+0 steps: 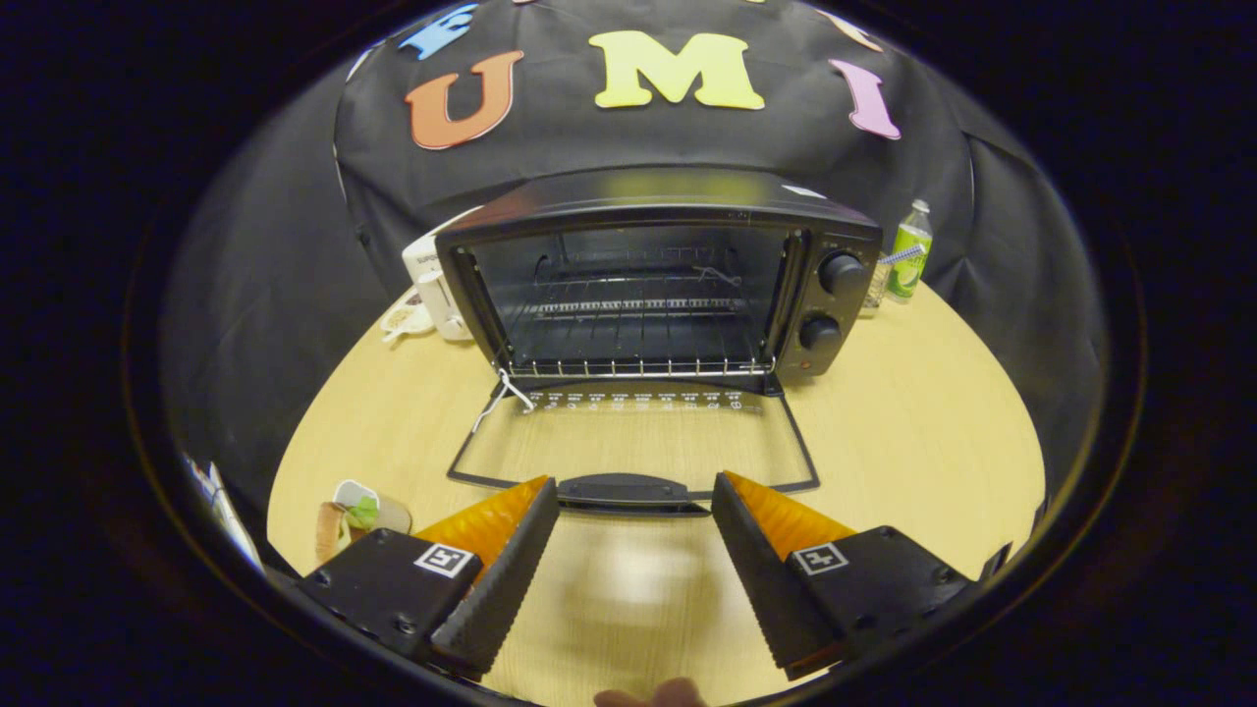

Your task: Open the toaster oven, put the food inside, and close the toaster oven door.

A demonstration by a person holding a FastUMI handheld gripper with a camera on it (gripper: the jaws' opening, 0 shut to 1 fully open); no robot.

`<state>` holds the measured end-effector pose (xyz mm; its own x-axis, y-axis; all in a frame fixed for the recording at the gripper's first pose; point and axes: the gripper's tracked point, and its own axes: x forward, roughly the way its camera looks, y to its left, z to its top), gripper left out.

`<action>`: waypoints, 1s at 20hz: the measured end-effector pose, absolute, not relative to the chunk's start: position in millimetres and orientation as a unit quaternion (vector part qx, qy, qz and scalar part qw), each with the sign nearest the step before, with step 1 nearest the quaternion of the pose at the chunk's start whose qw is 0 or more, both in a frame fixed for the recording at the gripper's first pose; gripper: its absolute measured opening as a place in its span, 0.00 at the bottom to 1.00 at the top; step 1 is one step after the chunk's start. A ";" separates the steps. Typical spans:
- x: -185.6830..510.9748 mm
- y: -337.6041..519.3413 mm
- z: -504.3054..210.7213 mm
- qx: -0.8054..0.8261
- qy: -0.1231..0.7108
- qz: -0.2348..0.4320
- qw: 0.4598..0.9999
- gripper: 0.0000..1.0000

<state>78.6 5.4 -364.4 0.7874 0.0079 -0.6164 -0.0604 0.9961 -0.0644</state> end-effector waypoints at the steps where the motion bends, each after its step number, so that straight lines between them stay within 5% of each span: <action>1: 73.6 3.5 -357.2 -0.039 0.327 0.025 0.944 1.00; 10: -2.9 54.9 -298.2 0.046 0.422 0.200 0.883 1.00; 20: -26.0 149.6 -343.3 0.160 0.559 0.257 0.772 0.99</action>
